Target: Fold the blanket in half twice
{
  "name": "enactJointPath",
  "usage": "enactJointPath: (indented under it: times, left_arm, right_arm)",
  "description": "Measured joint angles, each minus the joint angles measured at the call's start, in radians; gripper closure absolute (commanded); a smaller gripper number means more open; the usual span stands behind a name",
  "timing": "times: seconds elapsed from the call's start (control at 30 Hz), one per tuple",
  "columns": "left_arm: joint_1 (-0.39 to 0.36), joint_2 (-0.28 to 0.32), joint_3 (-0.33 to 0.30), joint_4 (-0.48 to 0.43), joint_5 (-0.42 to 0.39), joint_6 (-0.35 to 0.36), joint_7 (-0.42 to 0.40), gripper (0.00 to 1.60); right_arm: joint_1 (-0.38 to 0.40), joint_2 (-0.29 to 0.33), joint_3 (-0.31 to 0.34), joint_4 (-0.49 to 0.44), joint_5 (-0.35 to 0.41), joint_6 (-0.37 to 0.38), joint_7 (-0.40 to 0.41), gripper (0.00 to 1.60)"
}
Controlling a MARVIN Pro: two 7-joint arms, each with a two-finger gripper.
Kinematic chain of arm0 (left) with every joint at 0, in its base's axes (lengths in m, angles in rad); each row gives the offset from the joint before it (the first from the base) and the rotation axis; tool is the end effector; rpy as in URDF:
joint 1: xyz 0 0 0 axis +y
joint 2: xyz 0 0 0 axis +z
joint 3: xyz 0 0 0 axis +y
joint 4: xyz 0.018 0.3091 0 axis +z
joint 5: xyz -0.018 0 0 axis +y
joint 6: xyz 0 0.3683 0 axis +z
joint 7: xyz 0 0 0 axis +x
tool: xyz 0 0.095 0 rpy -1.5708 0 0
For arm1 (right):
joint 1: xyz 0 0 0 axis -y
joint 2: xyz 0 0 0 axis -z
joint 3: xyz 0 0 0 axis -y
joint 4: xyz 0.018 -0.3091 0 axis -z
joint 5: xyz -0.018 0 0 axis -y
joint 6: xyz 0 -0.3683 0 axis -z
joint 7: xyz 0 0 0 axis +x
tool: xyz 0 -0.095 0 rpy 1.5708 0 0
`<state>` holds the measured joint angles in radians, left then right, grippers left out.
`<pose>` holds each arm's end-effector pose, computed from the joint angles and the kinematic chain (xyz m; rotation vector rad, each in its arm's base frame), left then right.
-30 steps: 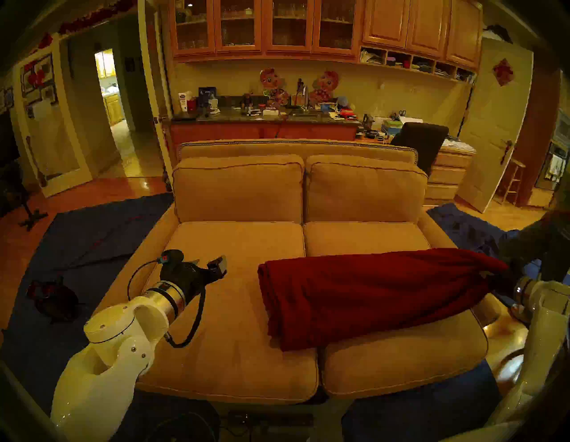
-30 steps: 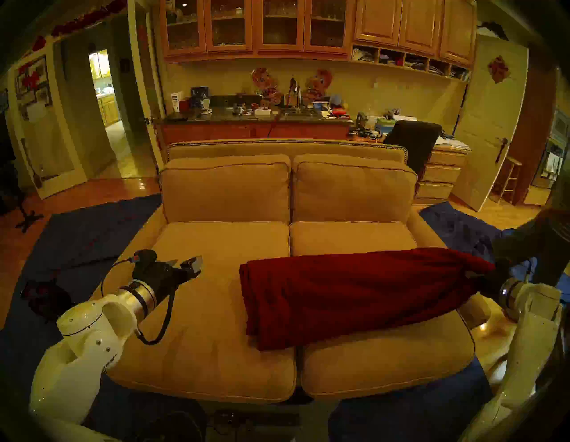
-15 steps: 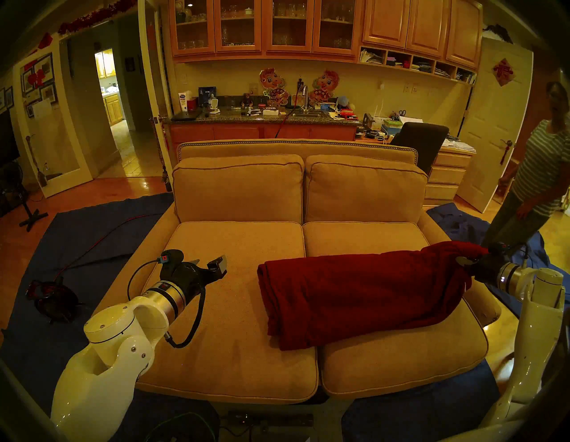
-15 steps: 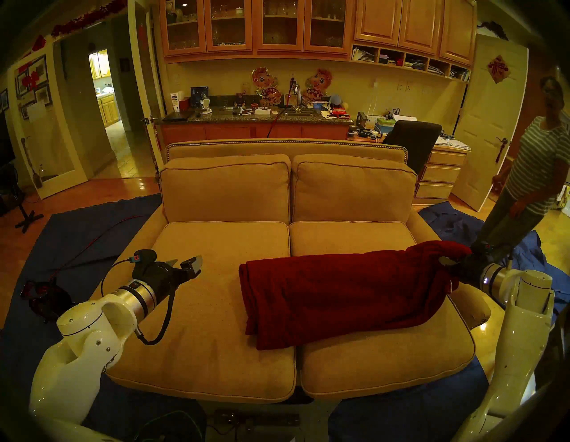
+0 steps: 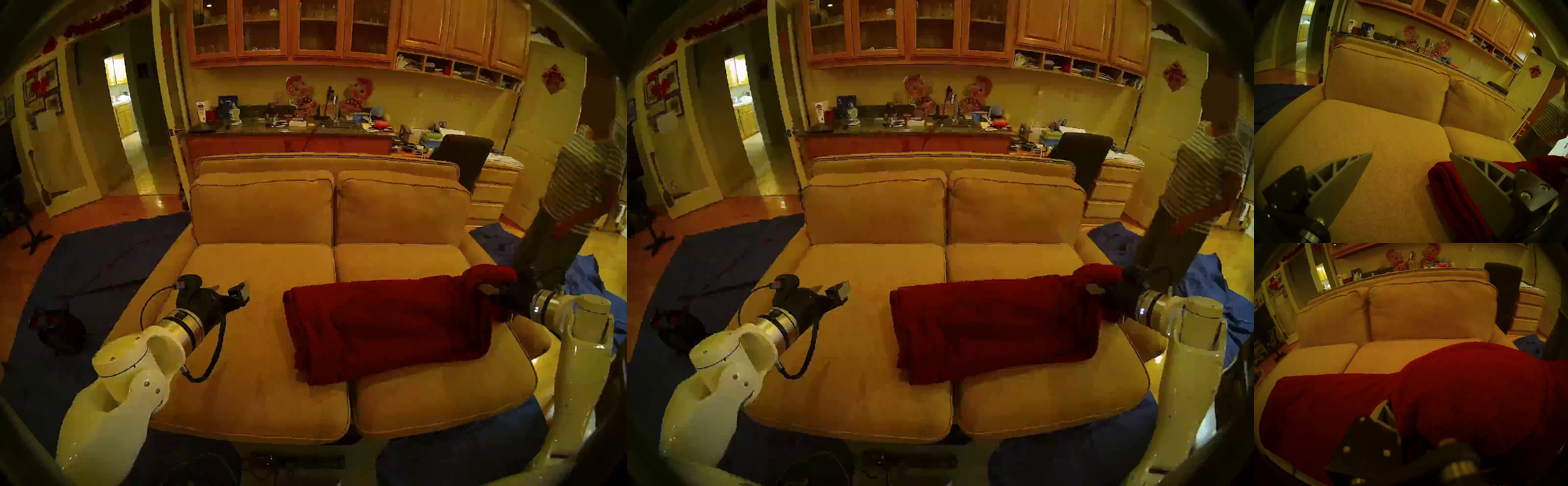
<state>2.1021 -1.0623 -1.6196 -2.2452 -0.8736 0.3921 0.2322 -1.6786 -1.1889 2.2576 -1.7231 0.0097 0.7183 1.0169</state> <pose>0.3226 0.0404 -0.2572 2.3415 0.1727 1.5659 0.3580 -0.3036 -0.2380 -2.5279 -0.1762 -1.4495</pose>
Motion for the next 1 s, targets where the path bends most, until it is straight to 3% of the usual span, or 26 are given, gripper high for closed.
enactJointPath:
  times: [0.57, 1.0]
  left_arm:
    - [0.0, -0.001, 0.0, 0.0, 0.0, 0.001, -0.001, 0.0]
    - [0.0, -0.002, -0.001, 0.0, 0.0, 0.001, -0.001, 0.0]
  right_arm:
    - [-0.012, -0.019, -0.135, -0.132, -0.004, 0.029, 0.039, 1.6]
    - [-0.07, -0.027, -0.281, -0.251, -0.053, 0.036, 0.05, 1.6]
